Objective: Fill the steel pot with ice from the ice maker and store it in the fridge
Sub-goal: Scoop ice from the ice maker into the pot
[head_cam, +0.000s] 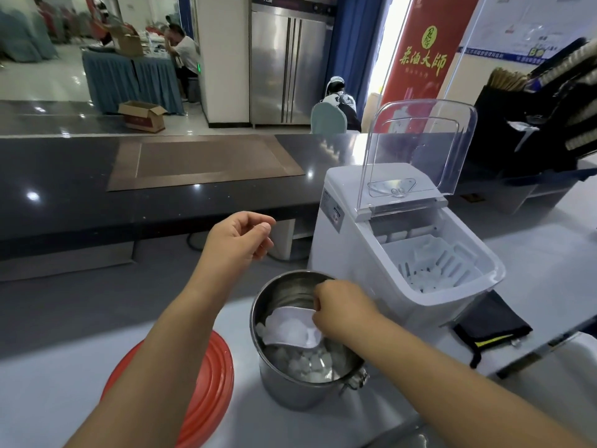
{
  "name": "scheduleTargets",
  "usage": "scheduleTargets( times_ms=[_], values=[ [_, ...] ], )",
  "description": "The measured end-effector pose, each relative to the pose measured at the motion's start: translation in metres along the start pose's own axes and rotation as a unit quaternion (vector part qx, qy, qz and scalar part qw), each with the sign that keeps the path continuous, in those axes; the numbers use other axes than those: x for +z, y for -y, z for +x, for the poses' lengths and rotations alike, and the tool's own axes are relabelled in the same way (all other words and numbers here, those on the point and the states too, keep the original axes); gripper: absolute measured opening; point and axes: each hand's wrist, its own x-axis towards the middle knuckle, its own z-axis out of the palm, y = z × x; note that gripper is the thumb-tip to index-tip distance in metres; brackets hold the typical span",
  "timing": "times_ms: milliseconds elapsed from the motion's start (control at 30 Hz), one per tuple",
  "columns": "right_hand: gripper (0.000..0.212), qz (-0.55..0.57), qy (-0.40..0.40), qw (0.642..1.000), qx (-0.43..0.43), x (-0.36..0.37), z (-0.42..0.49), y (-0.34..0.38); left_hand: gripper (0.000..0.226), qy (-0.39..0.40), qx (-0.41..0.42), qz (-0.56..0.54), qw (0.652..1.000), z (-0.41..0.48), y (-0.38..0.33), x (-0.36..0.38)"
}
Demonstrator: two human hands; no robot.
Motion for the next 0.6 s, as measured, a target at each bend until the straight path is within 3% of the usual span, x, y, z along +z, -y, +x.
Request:
scheduleTargets(
  times_ms=[433, 600],
  values=[
    [0.014, -0.143, -0.067, 0.986, -0.051, -0.014, 0.009, 0.007, 0.018, -0.009, -0.003, -0.009, 1.000, 0.004, 0.004, -0.007],
    [0.012, -0.138, -0.106, 0.982, -0.068, -0.045, -0.004, 0.001, 0.016, -0.004, -0.001, -0.003, 1.000, 0.006, 0.001, 0.004]
  ],
)
